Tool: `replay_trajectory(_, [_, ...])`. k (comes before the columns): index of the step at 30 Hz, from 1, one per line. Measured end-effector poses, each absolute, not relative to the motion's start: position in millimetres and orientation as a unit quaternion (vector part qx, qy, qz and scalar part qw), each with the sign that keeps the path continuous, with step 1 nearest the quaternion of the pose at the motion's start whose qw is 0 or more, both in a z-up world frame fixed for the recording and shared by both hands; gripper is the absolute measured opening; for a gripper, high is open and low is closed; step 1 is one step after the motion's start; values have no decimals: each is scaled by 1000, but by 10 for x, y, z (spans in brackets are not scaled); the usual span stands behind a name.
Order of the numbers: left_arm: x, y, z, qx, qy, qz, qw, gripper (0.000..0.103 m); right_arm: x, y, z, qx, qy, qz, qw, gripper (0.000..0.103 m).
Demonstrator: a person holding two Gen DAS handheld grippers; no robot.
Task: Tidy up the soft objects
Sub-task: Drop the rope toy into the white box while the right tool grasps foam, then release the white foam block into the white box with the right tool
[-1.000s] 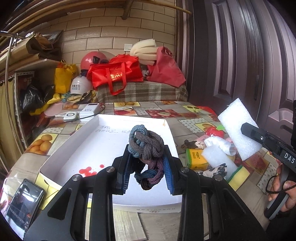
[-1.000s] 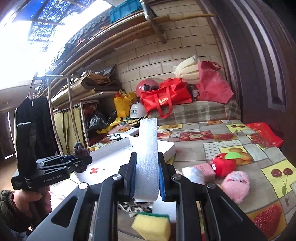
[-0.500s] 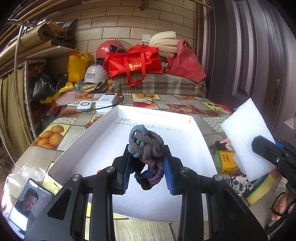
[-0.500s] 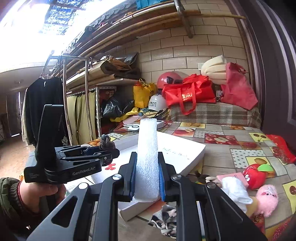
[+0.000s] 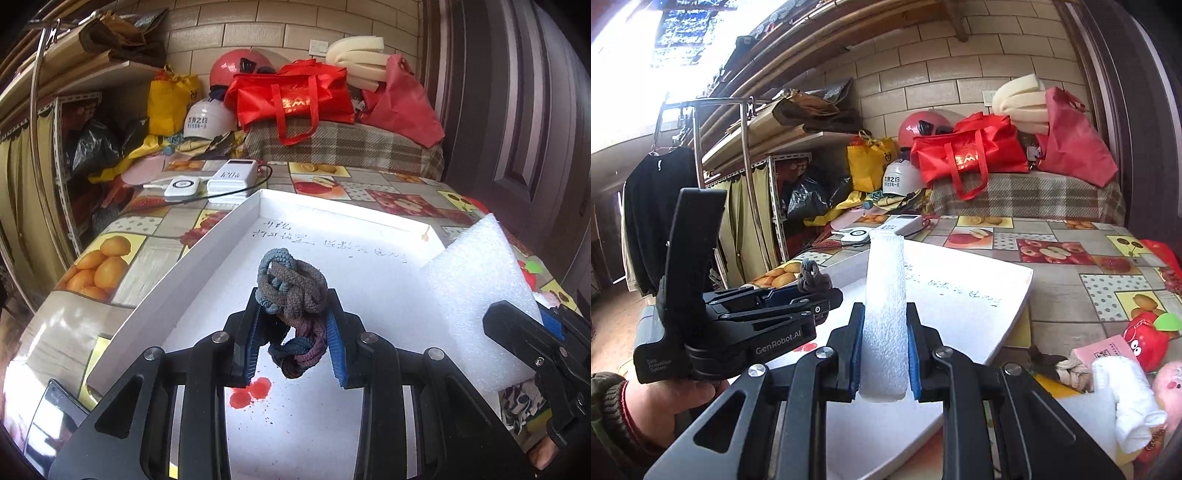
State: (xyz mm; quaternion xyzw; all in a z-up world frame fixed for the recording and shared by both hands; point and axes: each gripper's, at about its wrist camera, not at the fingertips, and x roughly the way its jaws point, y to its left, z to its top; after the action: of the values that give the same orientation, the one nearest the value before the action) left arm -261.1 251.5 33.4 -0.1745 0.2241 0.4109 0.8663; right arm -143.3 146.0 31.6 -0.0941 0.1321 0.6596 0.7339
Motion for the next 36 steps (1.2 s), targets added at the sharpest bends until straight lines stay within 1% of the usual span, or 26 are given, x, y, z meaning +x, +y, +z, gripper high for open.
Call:
replay_trajectory(5, [-2614, 2718, 235, -224, 244, 406, 852, 31, -1415, 1585, 301, -95, 147, 653, 737, 19])
replay_trajectory(9, [-2524, 2759, 180, -227, 275, 408, 841, 31, -1398, 1691, 282, -106, 167, 652, 732, 20])
replay_trajectory(10, [-2503, 2751, 174, -223, 280, 412, 838, 32, -1408, 1688, 281, -108, 166, 651, 733, 20])
replay_trajectory(11, [-2494, 2735, 176, -217, 283, 420, 835, 35, -1418, 1683, 288, -108, 162, 650, 734, 27])
replay_trajectory(12, [-2509, 2717, 190, -211, 280, 426, 834, 43, -1435, 1659, 296, -107, 155, 649, 737, 38])
replay_trajectory(13, [-2525, 2692, 207, -205, 275, 432, 834, 62, -1452, 1639, 301, -107, 150, 648, 739, 73])
replay_trajectory(14, [-2547, 2656, 229, -198, 267, 438, 835, 74, -1472, 1623, 307, -107, 144, 648, 740, 101])
replay_trajectory(15, [-2570, 2644, 247, -195, 261, 446, 834, 89, -1484, 1607, 316, -106, 137, 645, 744, 102])
replay_trajectory(16, [-2595, 2627, 262, -192, 253, 450, 834, 96, -1486, 1566, 332, -98, 129, 641, 750, 103])
replay_trajectory(17, [-2616, 2620, 272, -190, 249, 456, 833, 97, -1491, 1552, 343, -96, 124, 645, 748, 102])
replay_trajectory(22, [-2689, 2607, 312, -187, 232, 473, 829, 98, -1511, 1516, 365, -92, 110, 649, 747, 103])
replay_trajectory(29, [-2831, 2573, 363, -197, 193, 481, 832, 98, -1543, 1499, 356, -102, 111, 653, 743, 103])
replay_trajectory(36, [-2857, 2434, 445, -168, 165, 479, 845, 98, -1571, 1417, 337, -108, 113, 658, 737, 103])
